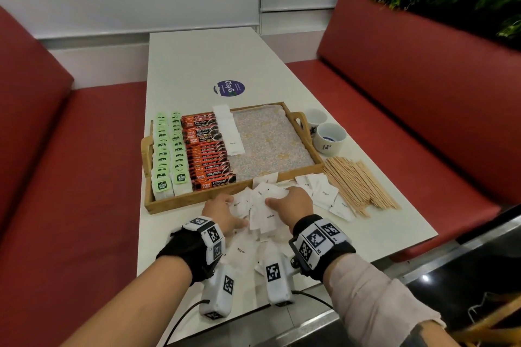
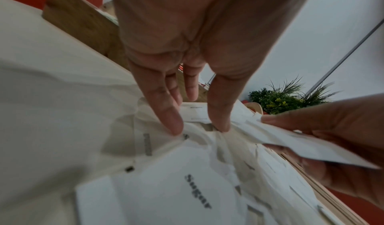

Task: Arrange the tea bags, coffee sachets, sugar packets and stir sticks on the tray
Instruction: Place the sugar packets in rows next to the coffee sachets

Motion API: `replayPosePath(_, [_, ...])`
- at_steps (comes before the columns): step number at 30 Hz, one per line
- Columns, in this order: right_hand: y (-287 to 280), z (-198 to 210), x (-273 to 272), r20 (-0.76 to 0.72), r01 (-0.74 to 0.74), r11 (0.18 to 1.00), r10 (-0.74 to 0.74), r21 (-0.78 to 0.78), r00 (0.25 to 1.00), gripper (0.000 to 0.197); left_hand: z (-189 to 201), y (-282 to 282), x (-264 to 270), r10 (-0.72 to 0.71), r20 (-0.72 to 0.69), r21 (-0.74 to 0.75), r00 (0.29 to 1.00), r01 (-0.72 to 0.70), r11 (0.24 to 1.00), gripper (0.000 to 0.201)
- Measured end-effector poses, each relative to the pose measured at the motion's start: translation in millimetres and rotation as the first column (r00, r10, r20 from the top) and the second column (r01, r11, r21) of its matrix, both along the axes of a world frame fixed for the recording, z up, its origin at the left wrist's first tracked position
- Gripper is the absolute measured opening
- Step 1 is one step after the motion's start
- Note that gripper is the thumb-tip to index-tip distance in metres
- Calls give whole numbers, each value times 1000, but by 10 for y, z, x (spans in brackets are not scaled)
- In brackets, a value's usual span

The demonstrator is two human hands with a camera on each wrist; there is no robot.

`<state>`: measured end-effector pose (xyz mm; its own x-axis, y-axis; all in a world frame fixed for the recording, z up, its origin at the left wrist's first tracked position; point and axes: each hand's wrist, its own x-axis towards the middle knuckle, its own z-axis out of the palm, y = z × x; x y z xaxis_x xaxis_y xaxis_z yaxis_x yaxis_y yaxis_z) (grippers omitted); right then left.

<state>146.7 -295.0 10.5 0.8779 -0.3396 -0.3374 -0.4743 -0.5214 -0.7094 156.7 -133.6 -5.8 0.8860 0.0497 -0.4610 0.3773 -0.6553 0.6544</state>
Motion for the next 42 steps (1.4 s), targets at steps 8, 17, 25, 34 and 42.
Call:
replayPosePath(8, [-275,181,44,52,-3,999,5,-48,999,44,8,1,12,-18,-23,-1,1000,18,1000,64])
replayPosePath(17, [-487,379,24,194,36,989,-64,145,979,25,287,-76,51,68,198,-99,978,-49,994,37])
replayPosePath(25, [-326,511,121,233,-63,929,-26,365,972,30,588,-285,118,226,-72,-698,972,-210,685,71])
replayPosePath(34, [-77,483,200,263,-117,891,-2,439,965,35,665,-307,40,-108,-80,-871,991,-17,491,46])
replayPosePath(42, [-98,514,292,302,-253,893,141,372,943,7,634,-269,156,54,-66,-866,996,-84,493,27])
